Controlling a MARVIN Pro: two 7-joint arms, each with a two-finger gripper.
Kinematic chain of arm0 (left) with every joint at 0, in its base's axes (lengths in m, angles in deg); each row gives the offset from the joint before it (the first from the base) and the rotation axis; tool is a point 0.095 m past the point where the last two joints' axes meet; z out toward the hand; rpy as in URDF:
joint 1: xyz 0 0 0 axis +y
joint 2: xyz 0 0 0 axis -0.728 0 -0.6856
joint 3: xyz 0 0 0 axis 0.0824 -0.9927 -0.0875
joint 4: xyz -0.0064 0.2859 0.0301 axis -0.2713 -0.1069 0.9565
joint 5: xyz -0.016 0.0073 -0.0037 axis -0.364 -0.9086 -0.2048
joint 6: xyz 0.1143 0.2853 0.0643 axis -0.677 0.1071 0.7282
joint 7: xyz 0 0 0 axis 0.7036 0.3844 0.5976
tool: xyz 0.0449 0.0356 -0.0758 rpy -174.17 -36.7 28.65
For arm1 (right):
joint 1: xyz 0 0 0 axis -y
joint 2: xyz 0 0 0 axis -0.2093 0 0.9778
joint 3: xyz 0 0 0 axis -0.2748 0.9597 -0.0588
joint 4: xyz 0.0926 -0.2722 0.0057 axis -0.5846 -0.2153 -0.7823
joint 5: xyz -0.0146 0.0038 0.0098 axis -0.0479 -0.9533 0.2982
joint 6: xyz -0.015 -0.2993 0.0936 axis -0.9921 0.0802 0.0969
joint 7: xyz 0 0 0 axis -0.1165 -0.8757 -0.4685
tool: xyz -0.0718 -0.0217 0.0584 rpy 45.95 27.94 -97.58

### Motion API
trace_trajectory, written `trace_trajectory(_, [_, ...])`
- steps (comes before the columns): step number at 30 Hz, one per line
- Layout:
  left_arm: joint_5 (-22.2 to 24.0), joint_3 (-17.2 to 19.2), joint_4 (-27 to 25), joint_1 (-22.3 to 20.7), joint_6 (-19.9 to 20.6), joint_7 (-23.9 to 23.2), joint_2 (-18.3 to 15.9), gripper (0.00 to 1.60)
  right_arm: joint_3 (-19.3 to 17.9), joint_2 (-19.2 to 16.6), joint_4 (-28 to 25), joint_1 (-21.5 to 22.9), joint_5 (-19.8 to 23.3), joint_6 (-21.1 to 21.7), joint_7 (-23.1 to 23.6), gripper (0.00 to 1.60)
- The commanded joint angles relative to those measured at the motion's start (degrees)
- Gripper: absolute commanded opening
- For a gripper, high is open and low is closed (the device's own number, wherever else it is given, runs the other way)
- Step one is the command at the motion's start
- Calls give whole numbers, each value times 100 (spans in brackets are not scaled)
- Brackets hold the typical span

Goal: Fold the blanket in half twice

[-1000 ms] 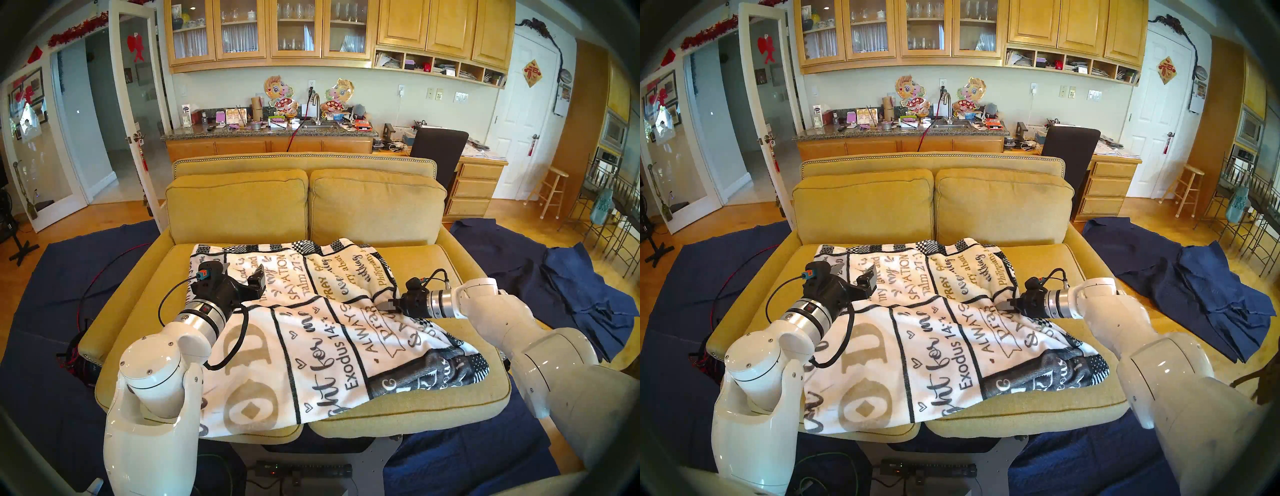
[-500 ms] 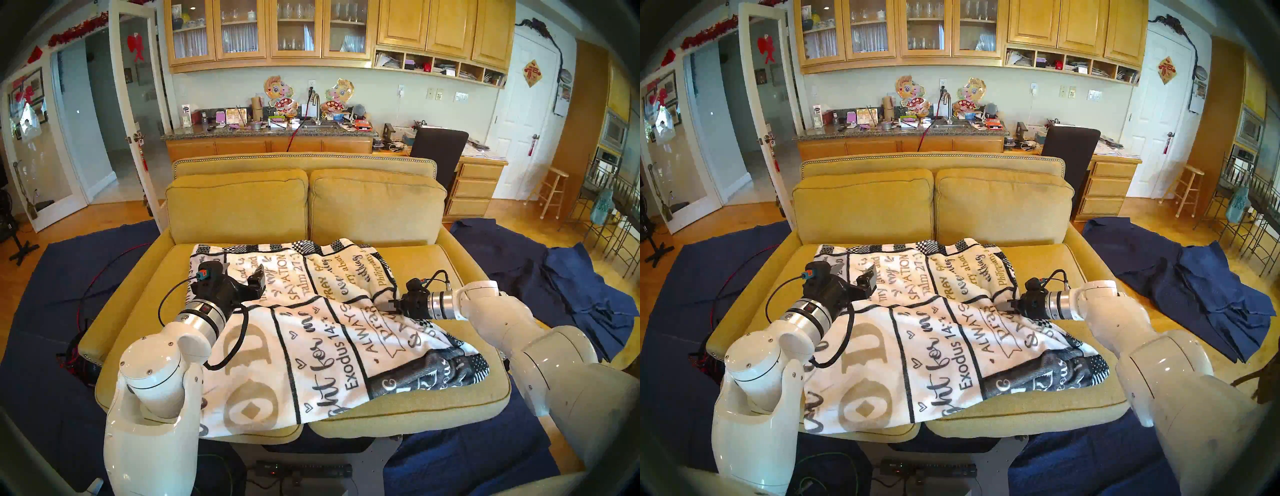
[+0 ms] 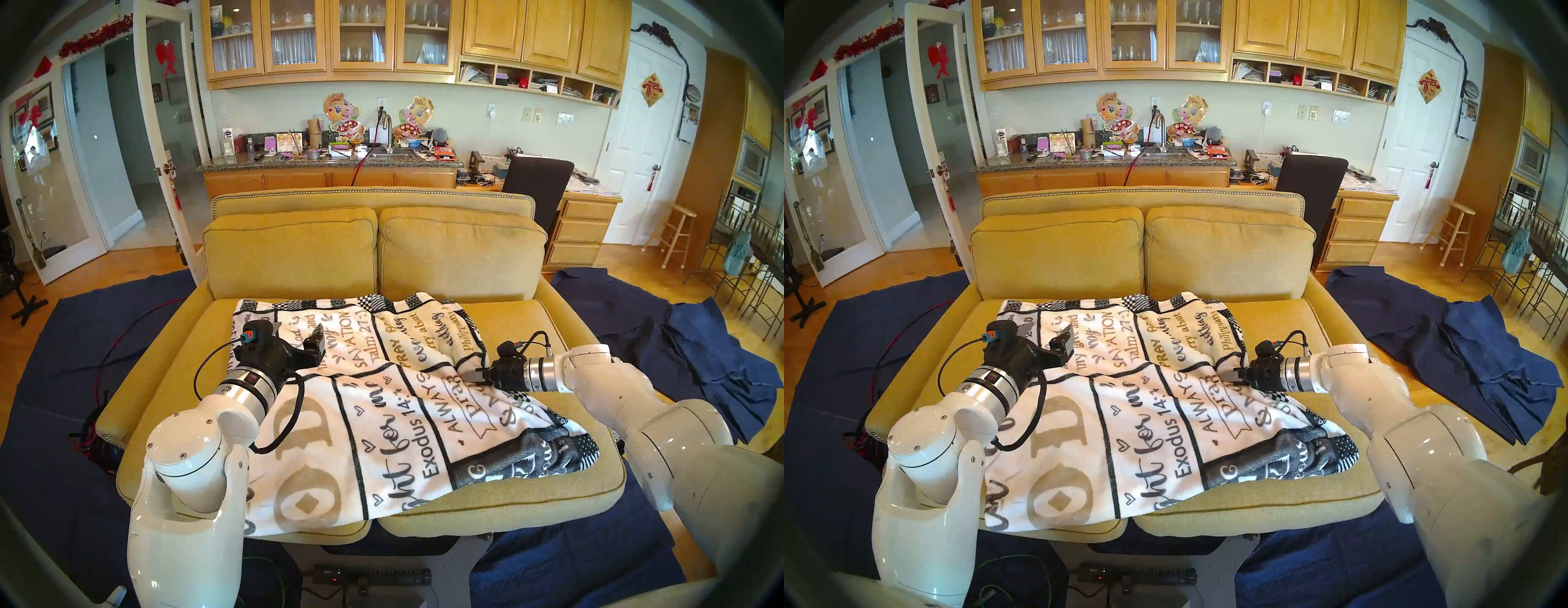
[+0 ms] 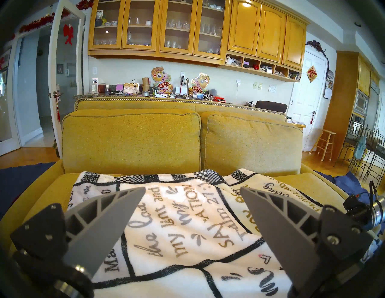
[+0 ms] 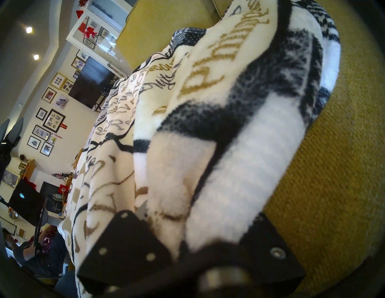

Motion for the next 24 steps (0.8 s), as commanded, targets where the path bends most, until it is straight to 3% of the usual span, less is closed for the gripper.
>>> trace_trajectory(1, [284,281,-616,316,407,-396,-233,160,-14,1,-88,114,23,10,106,0])
trace_trajectory(12, [952,1577,-1192,742,1861,-879,-527,160,-13,6,-77,115,29,-6,88,0])
trace_trajectory(17, [1239,2118,-993,334,2565,-837,-610,160,-16,9,-72,114,29,-15,74,0])
trace_trajectory(24, [1469,2722,-477,-147,2986,-736,-901,160,-24,14,-63,109,28,-30,52,0])
